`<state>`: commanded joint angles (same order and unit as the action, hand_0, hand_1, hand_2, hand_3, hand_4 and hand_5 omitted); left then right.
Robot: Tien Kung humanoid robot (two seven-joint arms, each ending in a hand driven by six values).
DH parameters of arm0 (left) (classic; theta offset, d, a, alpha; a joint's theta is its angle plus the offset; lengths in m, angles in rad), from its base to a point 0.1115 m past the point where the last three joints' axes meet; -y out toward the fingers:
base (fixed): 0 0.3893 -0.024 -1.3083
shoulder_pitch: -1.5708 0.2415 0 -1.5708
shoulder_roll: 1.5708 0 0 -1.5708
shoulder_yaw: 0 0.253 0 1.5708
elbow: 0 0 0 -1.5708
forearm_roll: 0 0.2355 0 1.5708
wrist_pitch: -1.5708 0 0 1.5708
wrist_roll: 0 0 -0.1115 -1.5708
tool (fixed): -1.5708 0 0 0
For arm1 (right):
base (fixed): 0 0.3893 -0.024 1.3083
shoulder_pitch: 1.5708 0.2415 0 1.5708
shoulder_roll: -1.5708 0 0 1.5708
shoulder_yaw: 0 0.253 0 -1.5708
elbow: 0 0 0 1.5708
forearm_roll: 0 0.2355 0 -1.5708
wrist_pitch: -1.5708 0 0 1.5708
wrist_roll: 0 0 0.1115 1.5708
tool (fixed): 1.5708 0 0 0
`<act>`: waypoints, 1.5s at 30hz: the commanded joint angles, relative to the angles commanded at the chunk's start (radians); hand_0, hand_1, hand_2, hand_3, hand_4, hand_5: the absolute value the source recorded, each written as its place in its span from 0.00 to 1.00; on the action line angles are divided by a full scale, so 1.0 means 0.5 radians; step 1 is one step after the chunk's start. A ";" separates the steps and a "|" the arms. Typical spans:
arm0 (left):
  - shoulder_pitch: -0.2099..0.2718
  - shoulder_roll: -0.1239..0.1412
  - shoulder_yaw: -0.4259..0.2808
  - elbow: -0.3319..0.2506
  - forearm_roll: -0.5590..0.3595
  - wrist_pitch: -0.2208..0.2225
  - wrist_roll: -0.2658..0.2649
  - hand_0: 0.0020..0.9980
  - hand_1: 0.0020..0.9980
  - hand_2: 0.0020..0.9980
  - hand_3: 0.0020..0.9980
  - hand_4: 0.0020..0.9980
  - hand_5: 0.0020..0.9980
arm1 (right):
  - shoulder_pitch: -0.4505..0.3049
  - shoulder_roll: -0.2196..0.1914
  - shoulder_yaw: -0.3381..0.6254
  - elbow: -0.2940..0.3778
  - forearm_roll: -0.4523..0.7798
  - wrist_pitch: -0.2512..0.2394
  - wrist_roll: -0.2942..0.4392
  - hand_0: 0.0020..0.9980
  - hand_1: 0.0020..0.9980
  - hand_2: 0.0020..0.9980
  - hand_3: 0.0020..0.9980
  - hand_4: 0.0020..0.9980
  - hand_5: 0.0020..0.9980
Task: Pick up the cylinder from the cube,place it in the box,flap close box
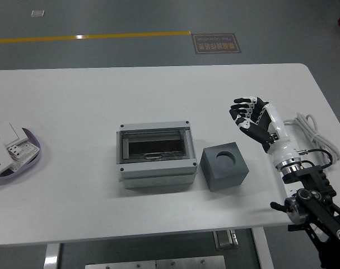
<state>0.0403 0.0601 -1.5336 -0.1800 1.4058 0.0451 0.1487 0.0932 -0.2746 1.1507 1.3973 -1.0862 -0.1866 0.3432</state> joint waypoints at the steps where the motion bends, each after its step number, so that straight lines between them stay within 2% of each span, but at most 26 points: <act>1: 0.000 0.000 0.001 0.000 -0.002 0.000 0.000 0.57 0.61 0.61 0.66 0.65 0.12 | 0.000 0.001 -0.001 -0.004 0.003 -0.001 0.001 0.57 0.55 0.55 0.56 0.77 0.20; 16: 0.021 -0.013 -0.007 0.000 -0.023 -0.036 0.052 0.57 0.61 0.61 0.66 0.65 0.12 | -0.006 0.012 0.025 -0.051 0.040 -0.020 0.032 0.57 0.55 0.54 0.55 0.77 0.21; 45: 0.002 0.003 -0.002 0.000 -0.019 -0.034 0.048 0.58 0.62 0.61 0.66 0.66 0.13 | 0.001 0.014 0.026 -0.055 0.045 -0.024 0.032 0.57 0.54 0.54 0.55 0.77 0.21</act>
